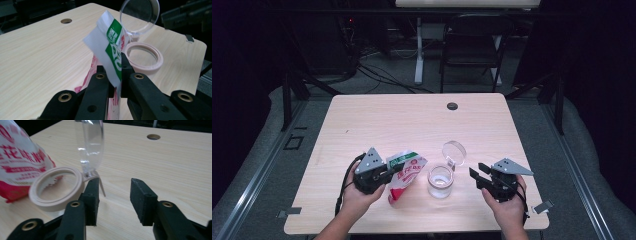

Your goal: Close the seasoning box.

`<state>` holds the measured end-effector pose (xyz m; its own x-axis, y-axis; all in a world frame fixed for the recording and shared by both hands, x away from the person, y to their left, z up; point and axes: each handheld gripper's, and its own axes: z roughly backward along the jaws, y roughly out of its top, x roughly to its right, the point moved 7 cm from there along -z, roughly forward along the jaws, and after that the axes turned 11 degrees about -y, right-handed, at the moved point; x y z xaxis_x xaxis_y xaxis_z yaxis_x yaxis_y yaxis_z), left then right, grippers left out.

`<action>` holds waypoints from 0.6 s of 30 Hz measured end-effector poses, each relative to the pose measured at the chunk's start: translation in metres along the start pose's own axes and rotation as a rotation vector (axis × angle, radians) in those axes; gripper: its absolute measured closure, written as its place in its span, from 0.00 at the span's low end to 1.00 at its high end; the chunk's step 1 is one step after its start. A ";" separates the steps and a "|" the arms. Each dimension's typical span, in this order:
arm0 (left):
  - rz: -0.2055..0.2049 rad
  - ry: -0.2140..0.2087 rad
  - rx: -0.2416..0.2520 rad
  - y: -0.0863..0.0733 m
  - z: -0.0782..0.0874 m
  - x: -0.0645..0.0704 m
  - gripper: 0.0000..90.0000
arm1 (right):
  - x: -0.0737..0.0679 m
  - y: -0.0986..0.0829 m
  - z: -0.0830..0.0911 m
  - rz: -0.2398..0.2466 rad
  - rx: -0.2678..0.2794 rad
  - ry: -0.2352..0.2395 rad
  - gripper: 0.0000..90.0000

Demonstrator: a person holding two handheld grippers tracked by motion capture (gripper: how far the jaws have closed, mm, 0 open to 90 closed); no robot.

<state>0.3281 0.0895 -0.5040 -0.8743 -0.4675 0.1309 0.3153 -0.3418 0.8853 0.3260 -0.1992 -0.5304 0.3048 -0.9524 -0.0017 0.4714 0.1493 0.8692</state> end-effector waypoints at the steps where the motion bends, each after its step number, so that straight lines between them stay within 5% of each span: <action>1: 0.003 -0.011 0.010 -0.009 -0.001 0.004 0.98 | -0.004 0.004 0.004 0.009 0.005 0.017 0.70; 7: 0.024 -0.039 0.046 -0.016 -0.003 0.011 0.99 | -0.014 0.021 0.022 0.050 0.039 0.073 0.83; 12: 0.027 -0.049 0.048 -0.016 -0.004 0.011 0.98 | -0.023 0.034 0.031 0.075 0.060 0.108 0.83; 18: 0.042 -0.042 0.049 -0.017 -0.006 0.010 0.98 | -0.051 0.044 0.025 0.119 0.056 0.206 0.81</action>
<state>0.3164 0.0858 -0.5204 -0.8758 -0.4455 0.1858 0.3343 -0.2822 0.8992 0.3107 -0.1503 -0.4801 0.5207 -0.8537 0.0066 0.3771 0.2369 0.8954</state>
